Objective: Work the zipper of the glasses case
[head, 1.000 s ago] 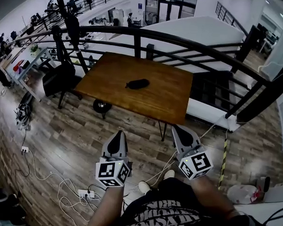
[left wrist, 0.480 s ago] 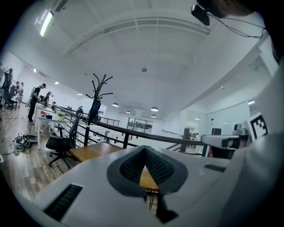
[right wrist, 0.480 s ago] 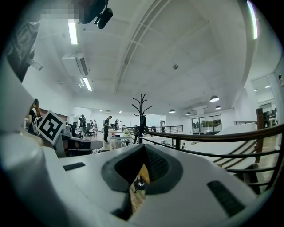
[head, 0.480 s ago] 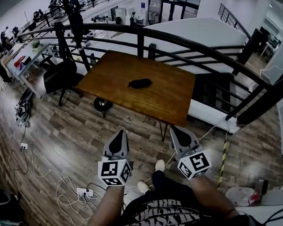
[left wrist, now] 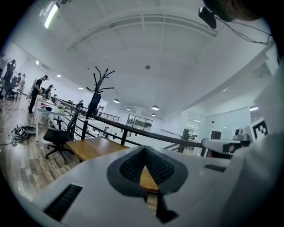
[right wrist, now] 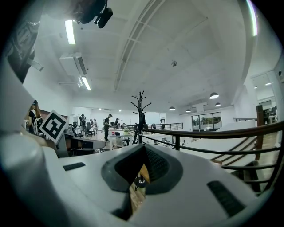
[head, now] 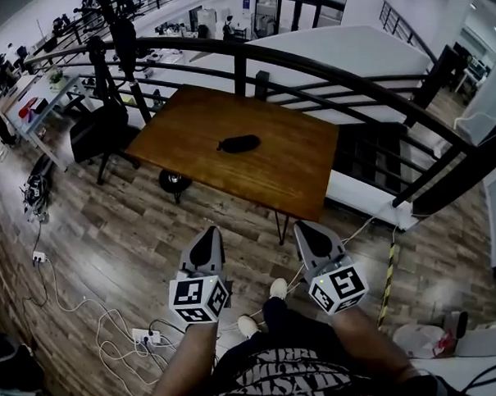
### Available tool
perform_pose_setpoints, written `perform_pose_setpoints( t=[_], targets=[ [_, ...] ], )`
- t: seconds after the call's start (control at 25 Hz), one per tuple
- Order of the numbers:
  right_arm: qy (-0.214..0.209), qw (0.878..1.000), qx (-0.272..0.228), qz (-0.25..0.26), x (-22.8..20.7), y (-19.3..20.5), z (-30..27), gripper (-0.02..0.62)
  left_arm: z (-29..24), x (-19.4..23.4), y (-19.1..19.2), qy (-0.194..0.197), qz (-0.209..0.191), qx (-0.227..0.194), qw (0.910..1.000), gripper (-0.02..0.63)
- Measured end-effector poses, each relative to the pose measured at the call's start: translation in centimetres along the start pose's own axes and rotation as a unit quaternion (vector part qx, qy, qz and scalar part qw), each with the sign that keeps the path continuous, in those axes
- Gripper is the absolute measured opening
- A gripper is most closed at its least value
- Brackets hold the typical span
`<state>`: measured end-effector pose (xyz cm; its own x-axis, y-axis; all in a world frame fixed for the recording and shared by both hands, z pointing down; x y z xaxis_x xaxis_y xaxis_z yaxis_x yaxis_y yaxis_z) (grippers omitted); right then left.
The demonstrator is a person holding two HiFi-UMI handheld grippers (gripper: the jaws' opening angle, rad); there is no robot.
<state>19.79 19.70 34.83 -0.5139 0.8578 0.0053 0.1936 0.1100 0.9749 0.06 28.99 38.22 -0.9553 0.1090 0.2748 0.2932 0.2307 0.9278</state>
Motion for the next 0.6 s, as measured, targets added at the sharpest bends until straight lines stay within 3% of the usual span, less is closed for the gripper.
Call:
perform_pose_setpoints(
  t=[0.6],
  targets=[
    [-0.018, 1.000, 0.003, -0.023, -4.2, 0.0, -5.0, -0.007, -5.0, 0.5, -1.1, -0.014, -0.009, 0.019, 0.9997, 0.000]
  ],
)
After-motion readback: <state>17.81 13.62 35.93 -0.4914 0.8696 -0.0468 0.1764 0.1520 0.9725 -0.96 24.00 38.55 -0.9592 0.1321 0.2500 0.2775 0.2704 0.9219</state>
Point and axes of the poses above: the fingertips, and each gripper's own axes: z backward along the fingers, x to its left, y out of its underside, the point moved 5 cm from there along z, backward along the fingers, and after that the axes turned 9 degrees about x, right-handed, at the moved point
